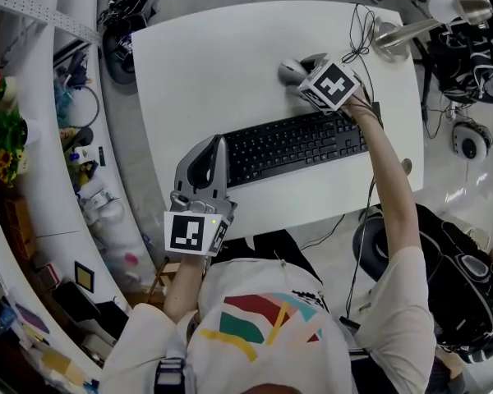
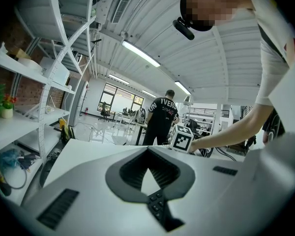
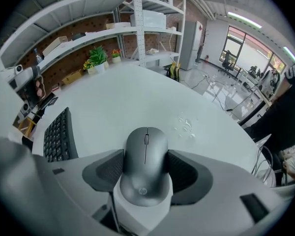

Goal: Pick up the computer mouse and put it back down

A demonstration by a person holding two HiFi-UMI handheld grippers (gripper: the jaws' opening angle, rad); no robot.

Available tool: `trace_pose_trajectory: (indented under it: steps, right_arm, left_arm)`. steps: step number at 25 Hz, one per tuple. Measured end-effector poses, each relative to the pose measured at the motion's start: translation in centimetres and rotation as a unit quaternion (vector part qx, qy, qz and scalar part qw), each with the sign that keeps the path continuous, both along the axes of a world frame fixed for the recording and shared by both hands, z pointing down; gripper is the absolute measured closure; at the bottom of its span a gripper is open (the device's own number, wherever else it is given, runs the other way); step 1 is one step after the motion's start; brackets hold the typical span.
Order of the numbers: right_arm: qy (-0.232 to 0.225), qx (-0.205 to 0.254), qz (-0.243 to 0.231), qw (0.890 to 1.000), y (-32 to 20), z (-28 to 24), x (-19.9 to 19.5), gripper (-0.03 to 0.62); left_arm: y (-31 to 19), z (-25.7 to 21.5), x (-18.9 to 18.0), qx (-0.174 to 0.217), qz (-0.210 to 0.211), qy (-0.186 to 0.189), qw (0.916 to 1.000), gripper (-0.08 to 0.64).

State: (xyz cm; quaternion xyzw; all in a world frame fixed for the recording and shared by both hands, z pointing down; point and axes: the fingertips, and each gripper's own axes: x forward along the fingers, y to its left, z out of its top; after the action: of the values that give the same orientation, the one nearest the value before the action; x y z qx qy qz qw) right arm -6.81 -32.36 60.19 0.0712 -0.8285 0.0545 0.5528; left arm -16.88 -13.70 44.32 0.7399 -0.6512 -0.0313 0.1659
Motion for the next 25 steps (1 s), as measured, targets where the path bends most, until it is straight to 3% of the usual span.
trace_pose_trajectory:
  steps: [6,13,16,19,22,25]
  right_arm:
    - [-0.099,0.029,0.084,0.991,0.5,-4.3,-0.1,0.299]
    - [-0.233,0.132,0.144,0.953,5.2,-16.5,1.5,0.298]
    - [-0.299,0.158,0.166,0.926,9.3,-22.1,1.8,0.299]
    - [-0.376,0.178,0.202,0.887,12.5,-26.8,3.3,0.299]
    - [-0.433,0.172,0.244,0.851,15.2,-29.1,5.7,0.298]
    - [-0.471,0.161,0.265,0.826,18.0,-30.4,7.0,0.298]
  left_arm:
    - [0.3,-2.5,-0.3,0.027,0.003,-0.010,0.9996,0.516]
    - [1.3,-8.1,0.4,0.070,0.010,-0.011,0.9975,0.517]
    - [2.3,-10.9,0.7,0.093,0.018,-0.024,0.9952,0.515]
    - [2.5,-13.1,1.6,0.109,0.026,-0.035,0.9931,0.515]
    - [2.5,-14.5,2.7,0.114,0.029,-0.041,0.9922,0.515]
    - [2.7,-15.0,2.9,0.108,0.030,-0.044,0.9928,0.517]
